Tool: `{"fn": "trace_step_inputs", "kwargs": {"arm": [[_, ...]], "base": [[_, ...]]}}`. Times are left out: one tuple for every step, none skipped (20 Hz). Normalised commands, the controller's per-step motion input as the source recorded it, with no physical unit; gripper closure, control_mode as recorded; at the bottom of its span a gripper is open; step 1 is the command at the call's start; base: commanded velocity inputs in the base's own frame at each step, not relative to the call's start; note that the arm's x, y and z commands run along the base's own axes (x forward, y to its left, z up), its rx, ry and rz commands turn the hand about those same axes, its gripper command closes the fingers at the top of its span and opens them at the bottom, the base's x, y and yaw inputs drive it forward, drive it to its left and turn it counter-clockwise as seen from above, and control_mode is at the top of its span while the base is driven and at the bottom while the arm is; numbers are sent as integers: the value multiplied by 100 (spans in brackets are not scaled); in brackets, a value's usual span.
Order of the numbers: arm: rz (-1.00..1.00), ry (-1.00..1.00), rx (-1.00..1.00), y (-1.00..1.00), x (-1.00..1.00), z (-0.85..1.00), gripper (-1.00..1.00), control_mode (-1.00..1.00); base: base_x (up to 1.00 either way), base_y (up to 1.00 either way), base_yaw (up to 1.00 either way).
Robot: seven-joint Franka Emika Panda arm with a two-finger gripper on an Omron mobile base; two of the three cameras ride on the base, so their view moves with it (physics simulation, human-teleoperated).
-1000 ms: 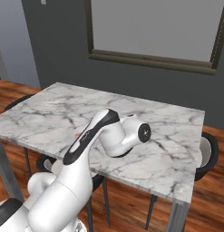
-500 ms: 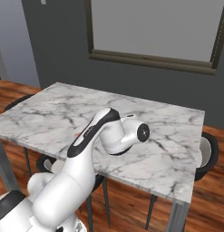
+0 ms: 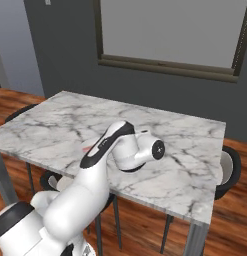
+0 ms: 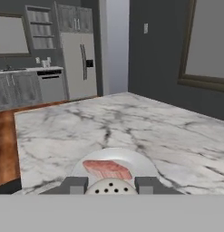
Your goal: Retrieve the shaker from the cabinet and place it next the steak on a plate on the dining table.
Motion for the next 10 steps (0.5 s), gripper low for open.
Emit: {"fn": "trace_step_inputs", "kwargs": {"arm": [[0,0,0,0,7,-37,100,-100],[0,0,0,0,8,-37,100,-100],[0,0,0,0,9,-35,100,-100],[0,0,0,0,11,-35,100,-100],[0,0,0,1,13,-33,100,-100],[0,0,0,1,14,-33,100,-100],[0,0,0,2,14,-31,100,-100],[0,0,0,3,16,-29,100,-100],[0,0,0,2,16,-29,100,-100],[0,0,0,4,17,-29,100,-100]], "base": [[0,0,0],[0,0,0],[0,0,0],[0,0,0],[0,0,0],[0,0,0],[0,0,0],[0,0,0],[0,0,0],[0,0,0]]}}
